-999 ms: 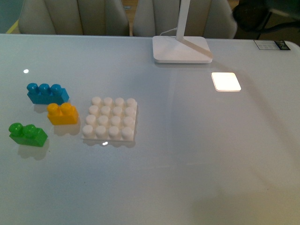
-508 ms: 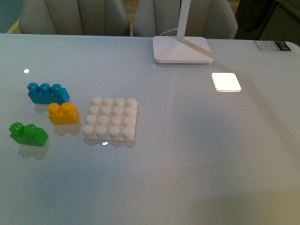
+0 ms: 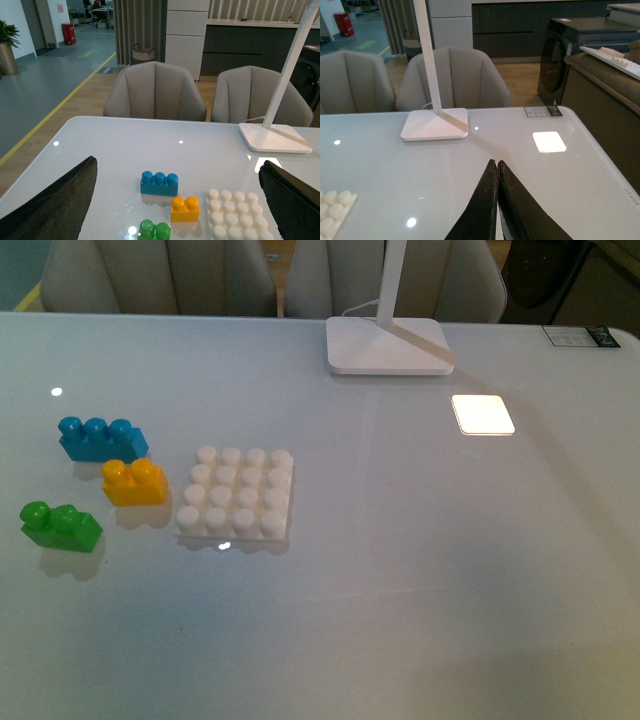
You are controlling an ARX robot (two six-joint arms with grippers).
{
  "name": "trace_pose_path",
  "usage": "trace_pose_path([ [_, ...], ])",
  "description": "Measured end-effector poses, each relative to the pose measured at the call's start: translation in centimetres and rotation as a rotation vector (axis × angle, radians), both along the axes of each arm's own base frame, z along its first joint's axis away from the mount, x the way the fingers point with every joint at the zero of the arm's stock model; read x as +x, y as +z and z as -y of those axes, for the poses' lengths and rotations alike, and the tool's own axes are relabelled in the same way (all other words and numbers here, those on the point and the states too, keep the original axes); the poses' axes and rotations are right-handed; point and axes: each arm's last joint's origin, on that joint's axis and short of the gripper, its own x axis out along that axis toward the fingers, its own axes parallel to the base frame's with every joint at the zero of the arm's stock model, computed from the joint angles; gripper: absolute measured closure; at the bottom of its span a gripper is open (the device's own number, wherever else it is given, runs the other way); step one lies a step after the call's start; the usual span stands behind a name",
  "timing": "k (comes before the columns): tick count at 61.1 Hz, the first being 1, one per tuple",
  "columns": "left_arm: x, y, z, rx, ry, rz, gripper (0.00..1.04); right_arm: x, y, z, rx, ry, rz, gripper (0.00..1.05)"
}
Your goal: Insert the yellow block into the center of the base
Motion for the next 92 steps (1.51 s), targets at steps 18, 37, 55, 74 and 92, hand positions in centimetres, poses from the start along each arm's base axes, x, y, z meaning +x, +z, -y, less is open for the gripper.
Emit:
trace_pose_path([
  [18, 0.0, 0.0, 0.0, 0.000, 0.000, 0.000, 0.07, -1.6, 0.5, 0.0, 0.000, -0.001, 0.017, 1.03],
  [37, 0.0, 0.0, 0.0, 0.000, 0.000, 0.000, 0.07, -2.9, 0.9, 0.0, 0.000, -0.001, 0.029, 1.03],
  [55, 0.0, 0.0, 0.0, 0.000, 0.000, 0.000, 0.07, -3.7, 0.9, 0.0, 0.000, -0.001, 0.031, 1.03],
  [74, 0.0, 0.0, 0.0, 0.000, 0.000, 0.000, 0.07, -4.3, 0.9, 0.0, 0.000, -0.001, 0.031, 1.03],
  [92, 0.0, 0.0, 0.0, 0.000, 0.000, 0.000, 0.07, -5.4, 0.6, 0.0, 0.000, -0.001, 0.025, 1.03],
])
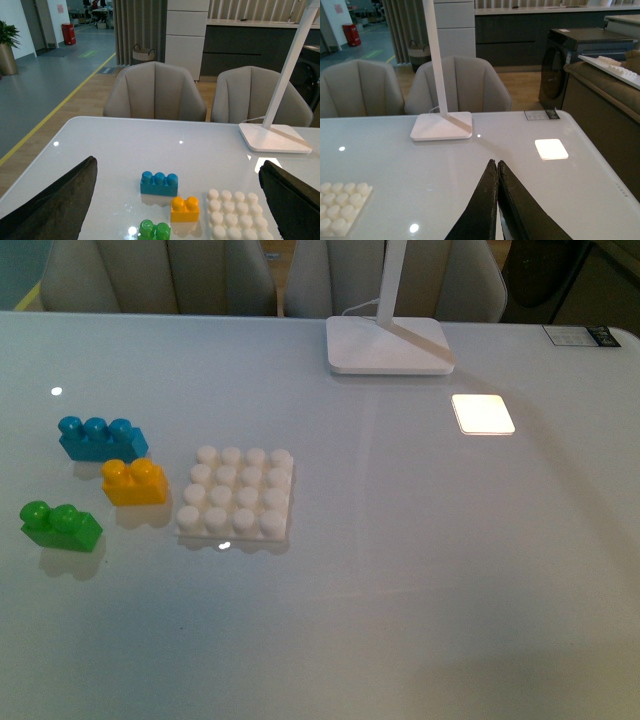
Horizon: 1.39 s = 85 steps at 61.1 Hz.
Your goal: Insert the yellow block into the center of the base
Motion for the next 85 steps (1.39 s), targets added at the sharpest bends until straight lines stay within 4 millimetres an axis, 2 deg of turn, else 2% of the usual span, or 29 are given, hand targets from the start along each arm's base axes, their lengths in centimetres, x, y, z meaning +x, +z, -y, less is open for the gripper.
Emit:
trace_pose_path([
  [3, 0.0, 0.0, 0.0, 0.000, 0.000, 0.000, 0.07, 0.0, 0.0, 0.0, 0.000, 0.000, -0.001, 0.97],
  [10, 0.0, 0.0, 0.0, 0.000, 0.000, 0.000, 0.07, 0.0, 0.0, 0.0, 0.000, 0.000, 0.001, 0.76],
  [19, 0.0, 0.0, 0.0, 0.000, 0.000, 0.000, 0.07, 0.0, 0.0, 0.0, 0.000, 0.000, 0.001, 0.36],
  [21, 0.0, 0.0, 0.0, -0.001, -0.013, -0.009, 0.07, 0.0, 0.0, 0.0, 0.000, 0.000, 0.001, 0.30],
  [25, 0.4, 0.1, 0.4, -0.122, -0.223, -0.389, 0.07, 0.0, 0.0, 0.0, 0.000, 0.002, 0.000, 0.13],
  [27, 0.8, 0.0, 0.6, -0.151, -0.249, -0.472, 0.07, 0.0, 0.0, 0.0, 0.000, 0.002, 0.001, 0.08],
  [34, 2.4, -0.4, 1.5, -0.174, -0.267, -0.575, 0.07, 0.0, 0.0, 0.0, 0.000, 0.000, 0.001, 0.09],
  [52, 7.0, -0.4, 4.6, -0.163, -0.269, -0.560, 0.07, 0.0, 0.0, 0.0, 0.000, 0.001, 0.001, 0.09],
  [67, 11.6, -2.5, 8.2, -0.067, -0.313, -0.546, 0.07, 0.0, 0.0, 0.0, 0.000, 0.001, 0.001, 0.09],
  [85, 17.4, -5.6, 9.7, 0.049, -0.208, -0.601, 0.07, 0.0, 0.0, 0.0, 0.000, 0.001, 0.001, 0.09],
])
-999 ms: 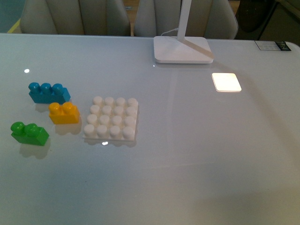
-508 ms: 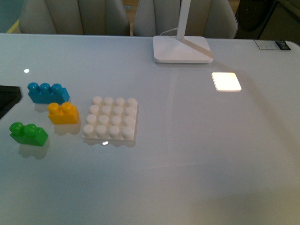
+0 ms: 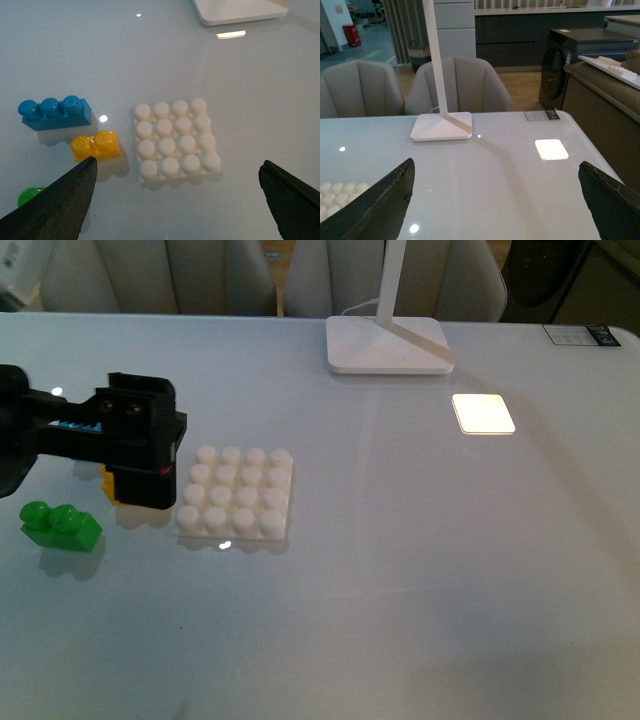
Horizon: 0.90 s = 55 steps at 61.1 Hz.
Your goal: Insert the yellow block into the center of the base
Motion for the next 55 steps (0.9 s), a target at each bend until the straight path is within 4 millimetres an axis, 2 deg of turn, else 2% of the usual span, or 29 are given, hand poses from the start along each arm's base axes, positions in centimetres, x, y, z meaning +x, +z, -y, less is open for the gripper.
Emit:
trace_pose_path([
  [11, 3.6, -2.3, 0.3, 0.051, 0.063, -0.053, 0.07, 0.0, 0.0, 0.0, 0.000, 0.000, 0.000, 0.09],
  [24, 6.7, -3.6, -0.2, 0.060, 0.130, -0.094, 0.07, 0.0, 0.0, 0.0, 0.000, 0.000, 0.000, 0.09],
  [41, 9.5, -5.2, -1.0, 0.050, 0.199, -0.156, 0.07, 0.0, 0.0, 0.0, 0.000, 0.000, 0.000, 0.09],
  [55, 10.1, -7.0, -1.6, 0.070, 0.231, -0.211, 0.07, 0.0, 0.0, 0.0, 0.000, 0.000, 0.000, 0.09],
])
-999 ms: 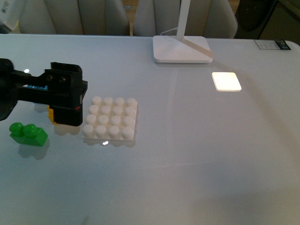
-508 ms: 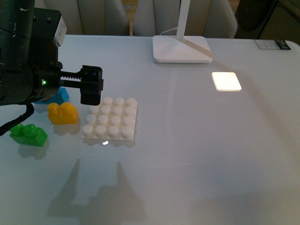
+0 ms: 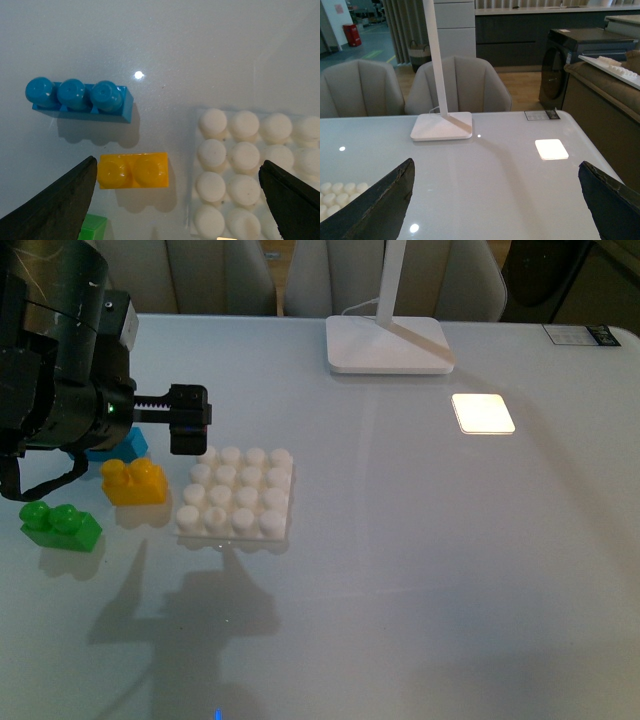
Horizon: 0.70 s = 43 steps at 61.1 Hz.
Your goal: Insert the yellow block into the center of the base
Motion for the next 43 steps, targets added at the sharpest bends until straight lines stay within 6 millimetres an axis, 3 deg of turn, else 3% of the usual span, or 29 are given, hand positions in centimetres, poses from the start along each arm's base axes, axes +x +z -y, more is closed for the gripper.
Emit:
trace_pose_path([
  [31, 2.1, -2.6, -1.5, 0.044, 0.070, -0.068, 0.07, 0.0, 0.0, 0.0, 0.000, 0.000, 0.000, 0.09],
  [43, 2.4, -2.6, -2.0, 0.054, 0.090, -0.075, 0.07, 0.0, 0.0, 0.0, 0.000, 0.000, 0.000, 0.09],
])
